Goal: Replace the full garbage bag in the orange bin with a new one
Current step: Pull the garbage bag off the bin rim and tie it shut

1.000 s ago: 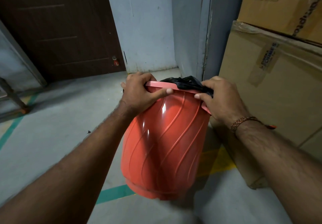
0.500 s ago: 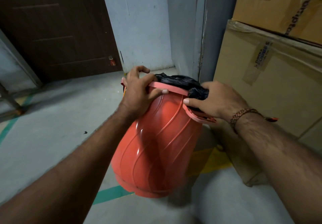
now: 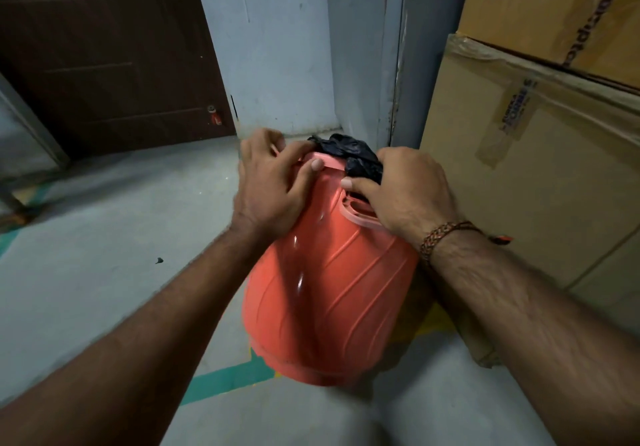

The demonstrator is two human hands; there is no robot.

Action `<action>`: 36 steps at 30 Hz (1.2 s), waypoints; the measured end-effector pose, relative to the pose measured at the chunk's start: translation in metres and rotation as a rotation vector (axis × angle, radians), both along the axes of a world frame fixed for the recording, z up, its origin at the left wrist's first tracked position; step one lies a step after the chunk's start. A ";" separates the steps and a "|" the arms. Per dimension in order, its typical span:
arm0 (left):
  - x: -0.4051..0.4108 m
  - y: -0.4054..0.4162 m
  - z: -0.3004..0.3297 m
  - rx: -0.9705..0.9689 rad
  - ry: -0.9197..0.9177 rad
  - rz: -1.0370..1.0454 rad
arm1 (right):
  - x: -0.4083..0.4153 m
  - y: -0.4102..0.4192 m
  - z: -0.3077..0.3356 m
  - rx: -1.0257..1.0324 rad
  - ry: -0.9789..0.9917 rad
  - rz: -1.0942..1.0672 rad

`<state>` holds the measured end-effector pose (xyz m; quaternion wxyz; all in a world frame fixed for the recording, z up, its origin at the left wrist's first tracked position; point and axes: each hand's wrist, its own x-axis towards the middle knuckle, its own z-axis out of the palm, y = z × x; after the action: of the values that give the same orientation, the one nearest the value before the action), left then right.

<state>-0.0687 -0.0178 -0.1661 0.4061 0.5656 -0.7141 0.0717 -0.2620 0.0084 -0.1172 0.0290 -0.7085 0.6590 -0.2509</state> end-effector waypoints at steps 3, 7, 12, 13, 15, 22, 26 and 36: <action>-0.013 -0.002 0.003 0.046 0.020 -0.071 | 0.005 -0.004 -0.001 -0.028 -0.092 0.083; -0.009 -0.012 0.004 0.206 0.117 -0.104 | -0.003 -0.006 0.000 0.029 -0.353 0.200; 0.005 -0.015 0.011 0.274 0.164 -0.091 | -0.033 -0.007 0.000 0.073 -0.177 0.124; 0.008 -0.015 0.012 0.281 0.174 -0.088 | -0.038 -0.007 -0.002 0.129 -0.138 0.120; 0.011 -0.014 0.013 0.291 0.192 -0.097 | -0.043 -0.007 -0.006 0.177 -0.149 0.146; -0.001 -0.011 0.015 0.308 0.180 -0.110 | -0.025 -0.010 -0.022 -0.163 -0.053 0.165; 0.003 -0.012 0.015 0.303 0.202 -0.088 | -0.022 -0.015 -0.025 -0.273 -0.090 0.227; 0.001 -0.010 0.015 0.267 0.233 -0.068 | 0.002 0.007 -0.012 -0.176 -0.046 0.117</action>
<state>-0.0676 -0.0281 -0.1515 0.4095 0.5946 -0.6841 -0.1038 -0.2595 0.0152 -0.1295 -0.0035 -0.7395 0.5913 -0.3217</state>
